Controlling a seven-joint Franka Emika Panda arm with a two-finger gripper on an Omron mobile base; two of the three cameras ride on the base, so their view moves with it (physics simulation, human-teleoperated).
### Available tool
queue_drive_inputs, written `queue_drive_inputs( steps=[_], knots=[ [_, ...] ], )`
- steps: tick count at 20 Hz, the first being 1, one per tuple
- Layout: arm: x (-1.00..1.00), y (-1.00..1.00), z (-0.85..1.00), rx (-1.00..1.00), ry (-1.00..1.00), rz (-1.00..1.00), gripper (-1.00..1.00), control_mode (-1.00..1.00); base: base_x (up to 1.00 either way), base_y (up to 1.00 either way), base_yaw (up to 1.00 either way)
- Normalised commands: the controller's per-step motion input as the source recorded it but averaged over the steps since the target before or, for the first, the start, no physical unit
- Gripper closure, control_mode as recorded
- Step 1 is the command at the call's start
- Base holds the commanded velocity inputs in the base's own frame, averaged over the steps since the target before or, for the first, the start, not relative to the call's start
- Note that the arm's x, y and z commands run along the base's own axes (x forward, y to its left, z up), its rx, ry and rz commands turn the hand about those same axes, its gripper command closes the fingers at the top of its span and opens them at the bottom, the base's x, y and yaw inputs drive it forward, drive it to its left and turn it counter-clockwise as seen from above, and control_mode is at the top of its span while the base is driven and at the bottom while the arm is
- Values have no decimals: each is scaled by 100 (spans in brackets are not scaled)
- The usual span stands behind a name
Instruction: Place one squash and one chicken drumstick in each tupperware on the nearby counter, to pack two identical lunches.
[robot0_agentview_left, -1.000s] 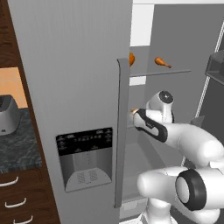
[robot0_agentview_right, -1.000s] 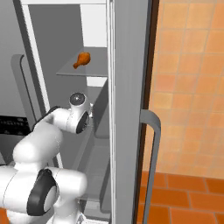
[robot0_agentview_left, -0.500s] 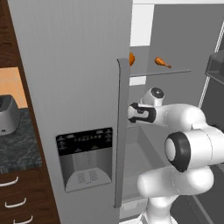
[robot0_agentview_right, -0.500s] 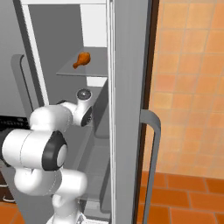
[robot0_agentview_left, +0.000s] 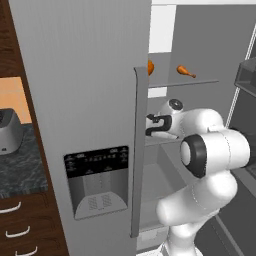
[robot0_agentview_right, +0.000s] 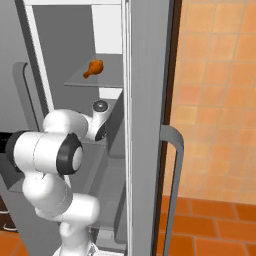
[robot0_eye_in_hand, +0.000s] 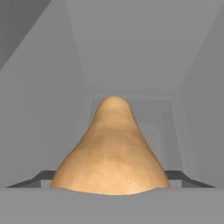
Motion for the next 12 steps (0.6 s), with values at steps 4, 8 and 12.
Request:
queue_drive_inputs(
  steps=[4, 8, 12],
  knots=[
    [-96, -2, 23, 0, -10, 4, 100, -100, 0, 0, 0],
    [-100, -2, 64, 0, 0, 0, 100, -100, 0, 0, 0],
    [-99, -1, 87, 0, 0, 0, 100, -100, 0, 0, 0]
  ],
)
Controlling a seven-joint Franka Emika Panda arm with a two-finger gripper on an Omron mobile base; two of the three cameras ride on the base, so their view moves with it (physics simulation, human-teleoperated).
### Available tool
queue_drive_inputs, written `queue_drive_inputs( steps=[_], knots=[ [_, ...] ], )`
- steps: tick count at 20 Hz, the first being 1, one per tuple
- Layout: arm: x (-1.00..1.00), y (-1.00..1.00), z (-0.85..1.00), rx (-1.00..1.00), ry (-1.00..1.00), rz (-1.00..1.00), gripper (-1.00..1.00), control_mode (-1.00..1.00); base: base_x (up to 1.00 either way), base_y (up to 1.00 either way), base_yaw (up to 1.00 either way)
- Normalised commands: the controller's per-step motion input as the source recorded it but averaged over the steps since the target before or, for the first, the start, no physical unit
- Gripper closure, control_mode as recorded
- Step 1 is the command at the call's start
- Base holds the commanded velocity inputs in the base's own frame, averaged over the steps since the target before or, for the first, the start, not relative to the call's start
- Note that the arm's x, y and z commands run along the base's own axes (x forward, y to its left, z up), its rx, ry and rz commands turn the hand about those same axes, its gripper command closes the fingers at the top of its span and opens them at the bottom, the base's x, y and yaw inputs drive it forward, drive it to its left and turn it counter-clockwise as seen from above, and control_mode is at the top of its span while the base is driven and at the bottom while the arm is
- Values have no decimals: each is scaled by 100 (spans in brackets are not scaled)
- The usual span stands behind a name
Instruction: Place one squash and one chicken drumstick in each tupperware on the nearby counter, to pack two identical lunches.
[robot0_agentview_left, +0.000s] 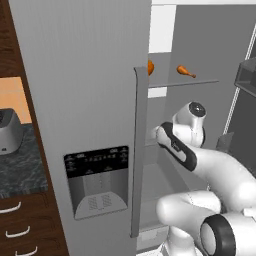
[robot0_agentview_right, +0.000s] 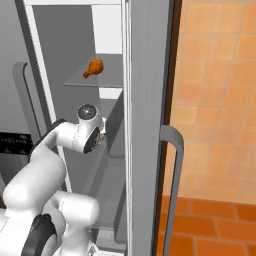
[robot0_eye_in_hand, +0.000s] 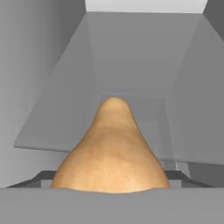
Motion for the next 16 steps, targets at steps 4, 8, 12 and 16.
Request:
queue_drive_inputs(
  steps=[4, 8, 12, 16],
  knots=[
    [-100, -5, 91, 0, 0, 0, 100, -100, 0, 0, 0],
    [-99, -4, 91, 0, 0, 0, 100, -100, 0, 0, 0],
    [-100, -8, 72, 0, 3, -2, 100, -100, 0, 0, 0],
    [-75, -3, 8, 0, 1, -4, 100, 100, -25, 0, -1]
  ],
)
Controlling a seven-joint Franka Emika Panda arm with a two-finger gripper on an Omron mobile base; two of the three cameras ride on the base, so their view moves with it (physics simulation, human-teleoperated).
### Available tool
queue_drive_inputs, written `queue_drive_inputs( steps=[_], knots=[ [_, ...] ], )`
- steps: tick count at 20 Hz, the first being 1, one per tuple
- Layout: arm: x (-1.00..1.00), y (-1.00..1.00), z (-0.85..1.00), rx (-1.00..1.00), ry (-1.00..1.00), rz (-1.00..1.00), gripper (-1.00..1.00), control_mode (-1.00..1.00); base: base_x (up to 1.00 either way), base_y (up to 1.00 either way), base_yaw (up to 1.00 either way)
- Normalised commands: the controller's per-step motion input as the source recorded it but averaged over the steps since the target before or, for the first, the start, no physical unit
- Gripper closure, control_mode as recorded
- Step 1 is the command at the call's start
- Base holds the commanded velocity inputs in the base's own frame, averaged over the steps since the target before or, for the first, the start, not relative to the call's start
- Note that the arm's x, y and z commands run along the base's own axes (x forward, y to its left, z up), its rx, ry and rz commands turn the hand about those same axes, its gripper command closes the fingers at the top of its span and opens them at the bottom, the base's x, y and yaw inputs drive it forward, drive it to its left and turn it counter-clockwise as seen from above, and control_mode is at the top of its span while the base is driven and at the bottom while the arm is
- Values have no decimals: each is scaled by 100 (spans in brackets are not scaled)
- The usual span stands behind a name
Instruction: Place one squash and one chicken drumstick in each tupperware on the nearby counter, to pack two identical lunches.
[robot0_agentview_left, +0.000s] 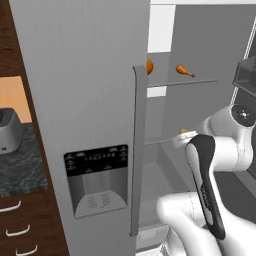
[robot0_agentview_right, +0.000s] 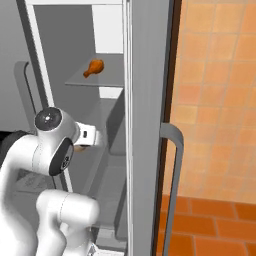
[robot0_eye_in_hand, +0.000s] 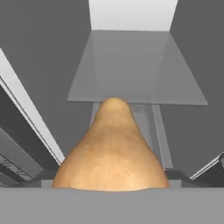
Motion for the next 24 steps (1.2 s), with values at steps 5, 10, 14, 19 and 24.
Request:
queue_drive_inputs(
  steps=[5, 10, 14, 19, 24],
  knots=[
    [0, 0, 0, 0, 0, 0, 100, 100, -100, 43, 0],
    [0, 0, 0, 0, 0, 0, 100, 100, -57, 98, 1],
    [0, 0, 0, 0, 0, 0, 100, 100, 1, 100, 1],
    [0, 0, 0, 0, 0, 0, 100, 100, 18, 100, 0],
    [0, 0, 0, 0, 0, 0, 100, 100, 50, 100, 0]
  ],
)
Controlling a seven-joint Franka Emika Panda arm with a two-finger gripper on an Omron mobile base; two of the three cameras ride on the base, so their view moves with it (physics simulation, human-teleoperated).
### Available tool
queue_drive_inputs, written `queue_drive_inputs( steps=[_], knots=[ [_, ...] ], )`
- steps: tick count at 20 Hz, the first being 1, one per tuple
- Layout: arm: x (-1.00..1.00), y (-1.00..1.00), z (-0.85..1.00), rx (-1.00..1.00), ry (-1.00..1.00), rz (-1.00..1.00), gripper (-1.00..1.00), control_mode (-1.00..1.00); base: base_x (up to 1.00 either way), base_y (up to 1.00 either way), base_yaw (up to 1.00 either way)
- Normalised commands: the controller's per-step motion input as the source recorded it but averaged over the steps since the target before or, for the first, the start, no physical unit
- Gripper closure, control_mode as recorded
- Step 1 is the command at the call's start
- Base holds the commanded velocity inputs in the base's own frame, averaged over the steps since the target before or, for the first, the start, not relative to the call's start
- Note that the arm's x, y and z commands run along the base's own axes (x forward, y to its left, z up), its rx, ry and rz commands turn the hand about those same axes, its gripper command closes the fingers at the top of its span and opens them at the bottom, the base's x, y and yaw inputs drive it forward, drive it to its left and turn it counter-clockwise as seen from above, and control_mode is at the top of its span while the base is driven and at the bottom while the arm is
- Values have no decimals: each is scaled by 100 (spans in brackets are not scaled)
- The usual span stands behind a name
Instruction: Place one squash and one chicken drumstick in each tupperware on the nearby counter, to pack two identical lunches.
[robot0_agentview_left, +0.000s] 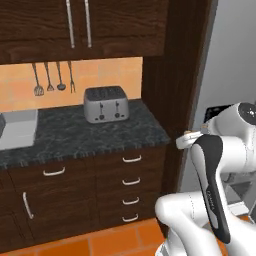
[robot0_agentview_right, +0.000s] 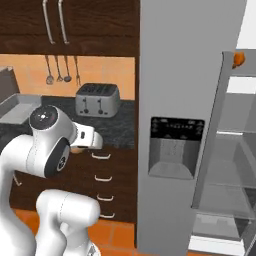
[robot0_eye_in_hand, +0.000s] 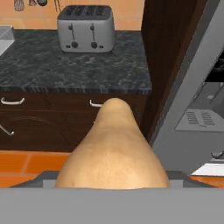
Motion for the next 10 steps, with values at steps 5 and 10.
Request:
queue_drive_inputs(
  steps=[5, 10],
  knots=[
    [0, 0, 0, 0, 0, 0, 100, 100, 67, 100, 3],
    [0, 0, 0, 0, 0, 0, 100, 100, 55, 100, 1]
  ],
)
